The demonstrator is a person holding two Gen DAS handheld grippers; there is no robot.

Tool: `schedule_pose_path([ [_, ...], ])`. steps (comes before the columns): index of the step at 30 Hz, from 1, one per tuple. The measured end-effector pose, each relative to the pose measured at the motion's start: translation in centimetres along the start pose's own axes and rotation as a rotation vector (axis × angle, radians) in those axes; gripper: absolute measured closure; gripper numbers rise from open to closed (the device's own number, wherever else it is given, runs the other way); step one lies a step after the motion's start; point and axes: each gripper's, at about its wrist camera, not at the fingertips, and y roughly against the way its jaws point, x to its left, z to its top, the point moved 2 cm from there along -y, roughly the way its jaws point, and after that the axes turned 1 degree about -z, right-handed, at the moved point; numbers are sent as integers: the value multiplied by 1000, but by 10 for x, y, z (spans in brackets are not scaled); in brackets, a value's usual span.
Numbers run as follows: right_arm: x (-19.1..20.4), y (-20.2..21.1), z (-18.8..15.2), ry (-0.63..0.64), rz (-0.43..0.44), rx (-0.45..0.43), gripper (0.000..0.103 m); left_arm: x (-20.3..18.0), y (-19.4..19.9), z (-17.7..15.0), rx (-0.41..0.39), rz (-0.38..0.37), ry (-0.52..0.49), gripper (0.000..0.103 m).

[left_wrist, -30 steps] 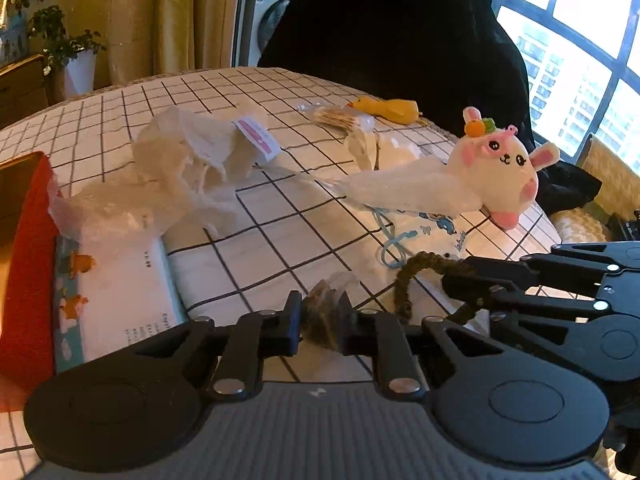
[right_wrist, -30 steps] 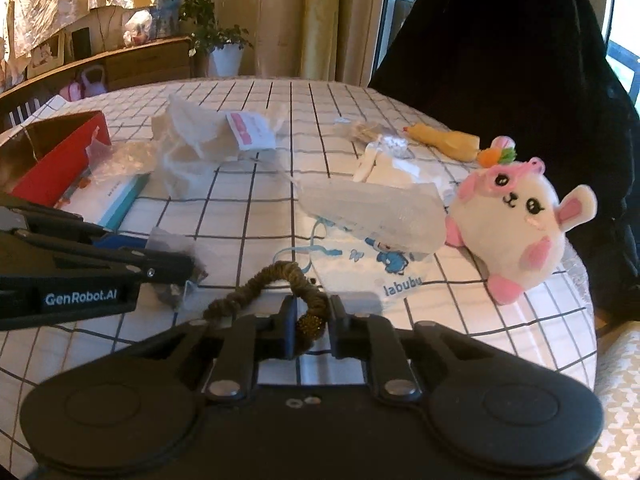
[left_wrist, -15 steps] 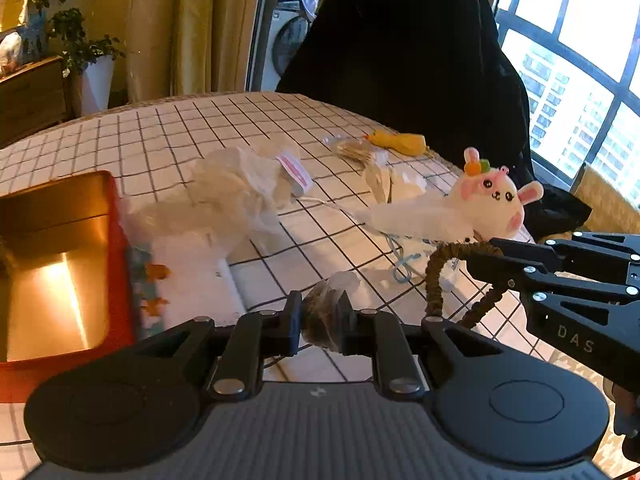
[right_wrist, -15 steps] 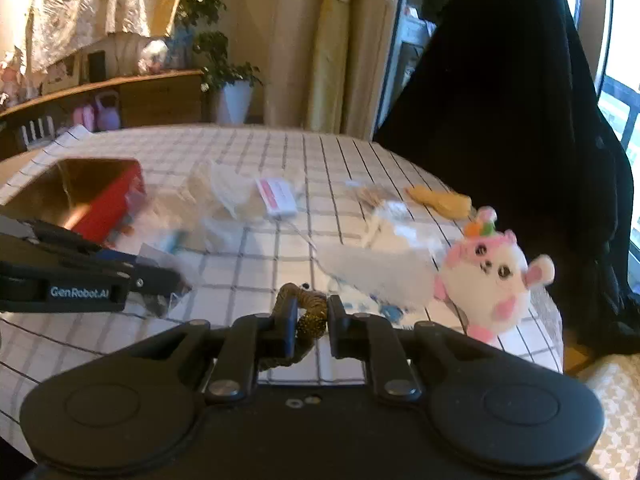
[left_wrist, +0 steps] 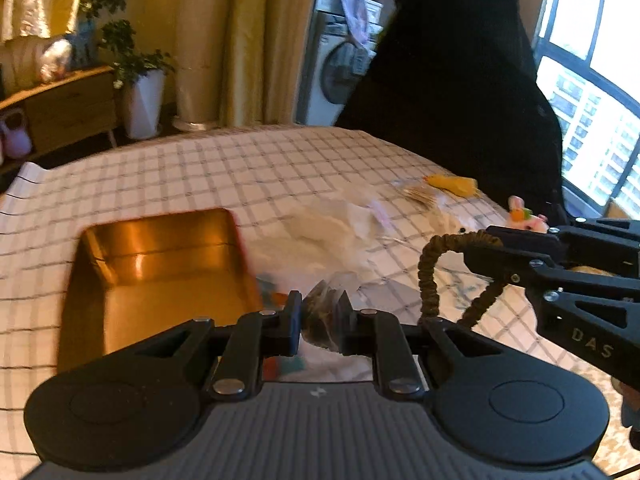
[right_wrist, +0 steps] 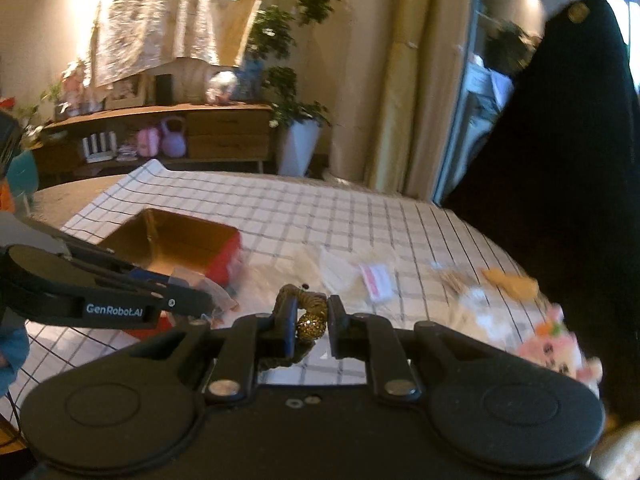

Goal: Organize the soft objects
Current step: 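Carry the tea bag with the left gripper while the right gripper carries the bracelet to the red tin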

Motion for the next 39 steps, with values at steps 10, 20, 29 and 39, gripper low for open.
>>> schedule_pose_path([
  [10, 53, -36, 41, 53, 115, 23, 88, 72, -1, 22, 6, 96, 53, 86],
  [20, 94, -81, 61, 62, 193, 91, 88, 129, -33, 31, 65, 198, 63, 86],
  [29, 121, -123, 56, 65, 220, 169, 88, 152, -68, 41, 116, 211, 28, 86],
  [39, 140, -158, 35, 94, 248, 258, 88, 155, -109, 39, 180, 235, 18, 86],
])
